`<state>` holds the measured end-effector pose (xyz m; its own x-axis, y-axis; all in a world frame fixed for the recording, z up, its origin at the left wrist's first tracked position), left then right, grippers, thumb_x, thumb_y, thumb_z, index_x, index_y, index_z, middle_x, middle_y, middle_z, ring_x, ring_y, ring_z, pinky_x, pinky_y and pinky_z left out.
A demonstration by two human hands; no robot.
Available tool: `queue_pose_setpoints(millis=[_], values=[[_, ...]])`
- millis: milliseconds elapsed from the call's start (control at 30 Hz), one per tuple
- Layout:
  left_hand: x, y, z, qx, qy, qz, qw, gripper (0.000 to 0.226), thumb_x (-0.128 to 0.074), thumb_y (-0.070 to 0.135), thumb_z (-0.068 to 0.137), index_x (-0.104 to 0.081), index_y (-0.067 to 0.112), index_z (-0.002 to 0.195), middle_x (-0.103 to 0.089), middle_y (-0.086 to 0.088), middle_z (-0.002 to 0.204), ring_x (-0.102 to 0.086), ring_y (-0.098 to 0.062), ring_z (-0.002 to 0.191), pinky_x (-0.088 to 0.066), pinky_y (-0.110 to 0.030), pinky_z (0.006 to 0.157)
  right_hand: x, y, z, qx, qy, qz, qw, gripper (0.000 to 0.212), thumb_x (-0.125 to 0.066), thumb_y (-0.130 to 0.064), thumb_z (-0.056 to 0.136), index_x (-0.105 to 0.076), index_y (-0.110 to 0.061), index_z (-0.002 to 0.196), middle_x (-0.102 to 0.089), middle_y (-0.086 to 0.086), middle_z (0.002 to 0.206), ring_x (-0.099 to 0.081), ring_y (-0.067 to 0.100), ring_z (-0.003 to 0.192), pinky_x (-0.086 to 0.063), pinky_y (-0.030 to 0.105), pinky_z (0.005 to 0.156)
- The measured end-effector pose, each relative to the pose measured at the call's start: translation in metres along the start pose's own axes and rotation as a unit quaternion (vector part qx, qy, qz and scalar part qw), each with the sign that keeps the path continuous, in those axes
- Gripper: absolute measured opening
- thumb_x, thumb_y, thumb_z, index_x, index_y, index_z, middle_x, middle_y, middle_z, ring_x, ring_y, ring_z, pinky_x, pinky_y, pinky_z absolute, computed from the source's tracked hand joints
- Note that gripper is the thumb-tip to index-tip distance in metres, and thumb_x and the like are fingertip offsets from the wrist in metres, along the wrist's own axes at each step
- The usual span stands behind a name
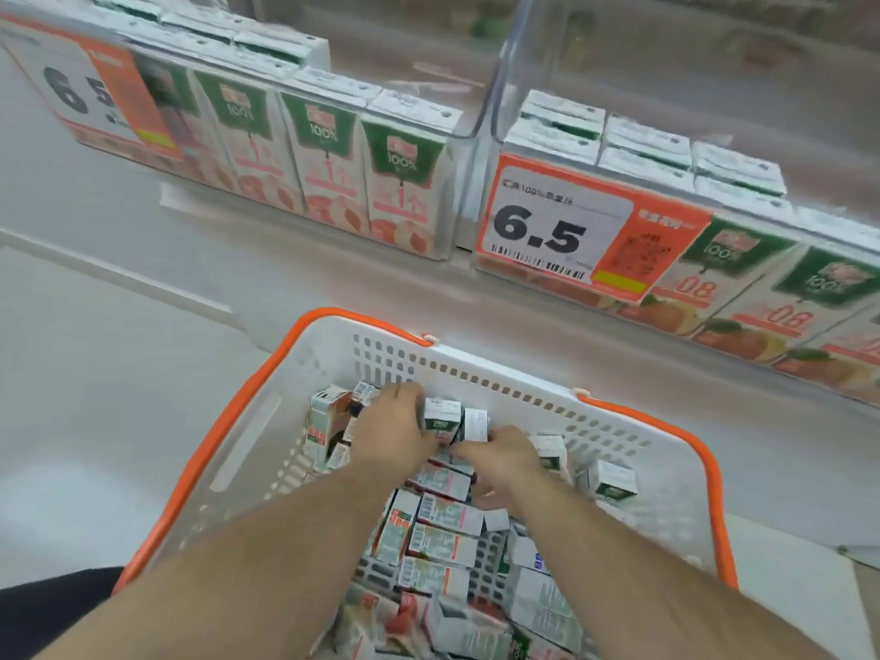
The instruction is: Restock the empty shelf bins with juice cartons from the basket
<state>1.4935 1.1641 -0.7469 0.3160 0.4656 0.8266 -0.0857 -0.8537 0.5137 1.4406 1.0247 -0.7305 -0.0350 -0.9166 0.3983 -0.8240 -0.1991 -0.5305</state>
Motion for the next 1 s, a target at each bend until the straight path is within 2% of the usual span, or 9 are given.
queue_pose_setpoints(millis=[100,233,400,500,633,767,867,933,1000], values=[[-0.015,0.001,0.010,0.007,-0.010,-0.073,0.997,0.043,-0.073,0.018,0.075,-0.051,0.023,0.112,-0.059,0.000,0.110,-0.058,-0.022,0.101,-0.050,-0.038,0.085,-0.011,0.004,0.014,0.010,0.014,0.046,0.999,0.035,-0.079,-0.040,0.070,-0.064,-0.027,0.099,-0.070,0.003,0.090,-0.068,0.024,0.074,-0.057,0.029,0.048],[-0.021,-0.003,0.019,-0.032,0.003,-0.050,0.998,0.035,-0.077,0.030,0.076,-0.058,0.026,0.105,-0.063,0.005,0.102,-0.058,-0.018,0.095,-0.048,-0.035,0.083,-0.001,0.007,0.016,0.033,0.055,0.051,0.997,0.008,-0.063,-0.014,0.080,-0.065,-0.020,0.085,-0.070,0.009,0.080,-0.071,0.030,0.071,-0.061,0.040,0.054],[-0.007,-0.001,0.015,-0.001,-0.054,-0.151,0.987,0.026,-0.081,0.023,0.073,-0.064,0.028,0.092,-0.063,0.007,0.097,-0.061,-0.014,0.090,-0.051,-0.033,0.081,0.045,0.013,-0.009,0.015,0.012,0.036,0.999,0.012,-0.054,-0.004,0.079,-0.065,-0.006,0.084,-0.072,0.017,0.078,-0.073,0.032,0.068,-0.062,0.042,0.061],[0.017,0.021,0.000,0.072,-0.090,-0.324,0.939,0.025,-0.080,0.008,0.077,-0.065,0.017,0.094,-0.070,-0.003,0.092,-0.066,-0.017,0.083,-0.053,-0.031,0.074,0.076,0.011,-0.039,0.025,-0.031,0.001,0.999,0.011,-0.052,0.001,0.083,-0.061,0.000,0.089,-0.072,0.021,0.074,-0.072,0.031,0.061,-0.058,0.034,0.053],[0.050,0.059,-0.028,0.116,-0.154,-0.524,0.830,0.016,-0.064,0.008,0.090,-0.061,0.008,0.106,-0.072,-0.013,0.089,-0.070,-0.025,0.078,-0.055,-0.038,0.068,0.112,0.001,-0.088,0.061,-0.075,-0.055,0.994,0.012,-0.048,0.002,0.083,-0.059,0.003,0.089,-0.071,0.026,0.076,-0.067,0.032,0.057,-0.058,0.036,0.055],[0.072,0.095,-0.057,0.100,-0.176,-0.582,0.788,0.013,-0.053,0.024,0.099,-0.058,0.014,0.105,-0.067,-0.014,0.086,-0.063,-0.030,0.081,-0.053,-0.047,0.075,0.148,-0.014,-0.138,0.107,-0.099,-0.082,0.986,0.012,-0.047,0.000,0.084,-0.058,0.002,0.086,-0.066,0.015,0.058,-0.060,0.024,0.045,-0.049,0.026,0.044],[0.082,0.122,-0.073,0.115,-0.191,-0.624,0.749,0.017,-0.048,0.032,0.101,-0.054,0.017,0.101,-0.064,-0.014,0.090,-0.063,-0.032,0.088,-0.054,-0.055,0.078,0.177,-0.021,-0.169,0.140,-0.094,-0.076,0.983,0.014,-0.046,-0.001,0.083,-0.058,0.004,0.089,-0.064,0.018,0.062,-0.056,0.021,0.043,-0.045,0.025,0.043],[0.089,0.141,-0.082,0.139,-0.203,-0.629,0.737,0.023,-0.048,0.036,0.099,-0.058,0.016,0.096,-0.064,-0.015,0.092,-0.063,-0.033,0.086,-0.056,-0.053,0.075,0.196,-0.021,-0.185,0.162,-0.090,-0.067,0.980,0.015,-0.045,-0.001,0.083,-0.058,0.005,0.088,-0.061,0.024,0.071,-0.052,0.022,0.044,-0.043,0.024,0.042],[0.095,0.164,-0.092,0.160,-0.209,-0.605,0.752,0.025,-0.051,0.034,0.093,-0.062,0.016,0.080,-0.063,-0.011,0.077,-0.063,-0.029,0.070,-0.056,-0.042,0.067,0.213,-0.017,-0.199,0.182,-0.079,-0.045,0.979,0.022,-0.044,0.000,0.083,-0.059,0.011,0.094,-0.061,0.026,0.076,-0.051,0.022,0.044,-0.041,0.022,0.040]])
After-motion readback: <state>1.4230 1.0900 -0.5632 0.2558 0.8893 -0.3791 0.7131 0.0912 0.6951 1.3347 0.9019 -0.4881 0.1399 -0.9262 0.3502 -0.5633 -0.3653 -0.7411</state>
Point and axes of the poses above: each hand's wrist, its own z-axis towards the middle knuckle, its own x-axis out of the back of the hand, y = z × x, the point moved 1 cm from there along z, towards the middle knuckle
